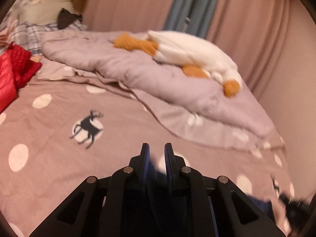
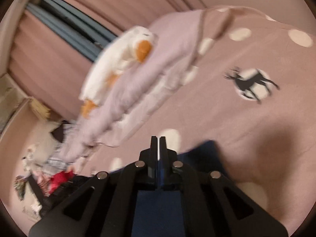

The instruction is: Fold large clothes

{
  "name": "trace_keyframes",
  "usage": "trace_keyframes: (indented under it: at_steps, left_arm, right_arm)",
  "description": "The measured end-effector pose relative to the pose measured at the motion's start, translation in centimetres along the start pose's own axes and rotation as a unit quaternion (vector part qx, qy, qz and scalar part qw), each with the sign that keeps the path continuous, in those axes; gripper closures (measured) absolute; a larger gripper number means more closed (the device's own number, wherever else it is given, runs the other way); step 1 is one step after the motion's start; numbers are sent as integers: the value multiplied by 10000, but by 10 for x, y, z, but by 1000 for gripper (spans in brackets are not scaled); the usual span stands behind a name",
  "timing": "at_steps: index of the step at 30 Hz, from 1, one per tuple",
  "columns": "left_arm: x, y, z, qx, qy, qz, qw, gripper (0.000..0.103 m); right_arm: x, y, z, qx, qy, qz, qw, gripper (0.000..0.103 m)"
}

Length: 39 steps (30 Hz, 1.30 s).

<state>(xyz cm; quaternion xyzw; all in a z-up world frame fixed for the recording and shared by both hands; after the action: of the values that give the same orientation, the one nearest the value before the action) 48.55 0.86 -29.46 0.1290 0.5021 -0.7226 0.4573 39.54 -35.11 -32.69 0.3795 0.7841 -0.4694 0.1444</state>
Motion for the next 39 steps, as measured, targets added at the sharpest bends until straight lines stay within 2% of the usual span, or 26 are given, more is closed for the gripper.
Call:
trace_keyframes:
  at_steps: [1, 3, 4, 5, 6, 7, 8, 9, 10, 11, 13, 15, 16, 17, 19, 21, 23, 25, 28, 30, 32, 34, 35, 36, 37, 39]
  left_arm:
    - [0, 12, -3, 95, -158, -169, 9997, 88]
    - [14, 43, -26, -86, -661, -1065, 9921, 88]
    - [26, 56, -42, -223, -1000, -1526, 9830, 87]
    - [36, 64, -55, -190, -1325, -1796, 9746, 87]
    - [38, 65, -64, -43, -1618, -1840, 9695, 84]
    - [38, 63, -69, 55, -1831, -1887, 9648, 70]
    - [38, 62, -73, 127, -1976, -1963, 9603, 50]
    - [38, 59, -74, 129, -1926, -2050, 9595, 45]
    - [38, 54, -70, 86, -1675, -2127, 9626, 44]
    - [37, 46, -63, 128, -1365, -2122, 9676, 44]
    - [40, 29, -43, 246, -709, -2103, 9748, 44]
    - [47, 18, -27, 140, -78, -2114, 9773, 43]
    - [51, 16, -23, 119, 50, -2117, 9772, 43]
    - [52, 18, -20, 153, 102, -2113, 9772, 43]
    - [62, 24, -17, 57, 249, -2058, 9783, 43]
    - [79, 43, -26, -448, 384, -2281, 9719, 65]
    - [80, 48, -29, -678, 472, -2186, 9723, 79]
    - [69, 39, -25, -708, 472, -1866, 9788, 82]
    - [39, 16, -15, -456, 570, -1061, 9917, 86]
    - [22, 12, -7, -430, 648, -737, 9942, 86]
    - [21, 23, -10, -511, 654, -839, 9930, 86]
    - [31, 51, -22, -812, 576, -1083, 9891, 86]
    - [42, 67, -33, -969, 424, -1394, 9846, 86]
    - [59, 89, -49, -1122, 98, -2056, 9721, 86]
    - [58, 91, -57, -1027, -106, -2138, 9714, 86]
    - [47, 79, -57, -703, -442, -2008, 9761, 86]
  right_arm:
    - [7, 10, 1, -31, 40, -276, 9996, 96]
    - [25, 31, -1, -163, 186, -865, 9959, 85]
    - [30, 36, -5, -243, 224, -973, 9947, 66]
    - [31, 36, -12, -346, 164, -921, 9950, 49]
    - [30, 33, -20, -371, 47, -849, 9957, 42]
    - [29, 32, -31, -326, -117, -809, 9961, 31]
    - [30, 33, -37, -278, -229, -823, 9960, 22]
    - [34, 35, -44, -236, -368, -896, 9950, 18]
    - [41, 41, -48, -133, -557, -1040, 9929, 16]
    - [48, 50, -50, 103, -824, -1183, 9895, 16]
    - [53, 56, -47, 374, -1006, -1125, 9878, 17]
    - [51, 54, -42, 484, -911, -1018, 9894, 25]
    - [51, 50, -34, 618, -871, -992, 9893, 51]
    - [53, 50, -27, 788, -825, -1028, 9881, 84]
    - [53, 51, -18, 545, -586, -958, 9922, 88]
    - [52, 48, -14, 417, -430, -888, 9942, 92]
    - [47, 44, -16, 279, -356, -753, 9961, 94]
    - [42, 38, -21, 54, -232, -511, 9984, 95]
    - [18, 20, -21, -281, 65, -2, 9996, 95]
    - [3, 11, -26, -198, -129, 230, 9995, 95]
    - [-4, 13, -23, 34, -301, 243, 9992, 96]
    - [0, 27, -9, 242, -292, 86, 9992, 98]
    - [10, 43, 4, 464, -247, -188, 9984, 96]
    - [23, 58, 17, 555, -90, -577, 9967, 98]
    - [32, 70, 26, 389, 188, -807, 9958, 103]
    - [22, 56, 26, -9, 486, -488, 9976, 100]
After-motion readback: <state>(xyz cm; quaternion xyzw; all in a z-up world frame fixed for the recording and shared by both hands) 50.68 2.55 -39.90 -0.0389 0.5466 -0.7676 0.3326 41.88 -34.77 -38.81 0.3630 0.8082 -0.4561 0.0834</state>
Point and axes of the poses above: each gripper's, at about its wrist camera, not at the fingertips, and y roughly the way its jaws point, z to its right, x to its underside, the point moved 9 cm from there along y, roughly the way its jaws point, and after that the axes turned 12 degrees about -y, right-handed, at the moved point
